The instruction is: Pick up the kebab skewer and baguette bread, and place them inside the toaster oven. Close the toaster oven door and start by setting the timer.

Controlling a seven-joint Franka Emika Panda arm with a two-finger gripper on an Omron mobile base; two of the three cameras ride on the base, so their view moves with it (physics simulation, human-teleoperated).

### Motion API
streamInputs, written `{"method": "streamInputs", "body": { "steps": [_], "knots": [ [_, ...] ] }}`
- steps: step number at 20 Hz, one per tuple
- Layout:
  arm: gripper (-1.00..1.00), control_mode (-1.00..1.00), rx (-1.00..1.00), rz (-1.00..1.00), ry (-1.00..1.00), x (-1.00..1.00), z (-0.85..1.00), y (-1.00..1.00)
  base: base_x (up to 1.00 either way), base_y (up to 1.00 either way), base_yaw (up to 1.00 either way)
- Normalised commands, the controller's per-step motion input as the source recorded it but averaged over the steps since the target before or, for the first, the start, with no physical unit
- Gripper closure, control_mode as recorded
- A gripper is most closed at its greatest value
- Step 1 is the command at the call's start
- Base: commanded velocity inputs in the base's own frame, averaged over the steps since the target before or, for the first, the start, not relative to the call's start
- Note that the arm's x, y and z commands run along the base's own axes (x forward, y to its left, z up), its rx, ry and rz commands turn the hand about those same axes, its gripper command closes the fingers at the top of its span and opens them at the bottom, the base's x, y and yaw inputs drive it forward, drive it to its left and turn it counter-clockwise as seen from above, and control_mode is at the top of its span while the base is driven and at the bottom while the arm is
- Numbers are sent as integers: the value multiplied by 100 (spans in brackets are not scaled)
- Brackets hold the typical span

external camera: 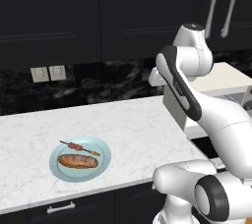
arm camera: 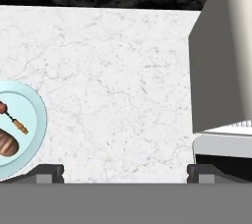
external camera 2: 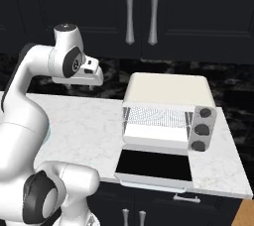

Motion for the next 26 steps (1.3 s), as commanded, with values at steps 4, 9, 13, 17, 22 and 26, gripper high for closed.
{"method": "streamInputs", "body": {
  "steps": [4,9,13,17,22,26],
  "knots": [
    [-100,100,0,0,0,0,0,0,44,9,0],
    [-100,100,0,0,0,0,0,0,34,0,0],
    [-100,100,0,0,0,0,0,0,0,0,1],
    [-100,100,0,0,0,0,0,0,0,0,0],
    [-100,-100,0,0,-4,-16,-3,-15,0,0,0],
    [-100,-100,5,0,-14,-31,-23,-90,0,0,0]
  ]
}}
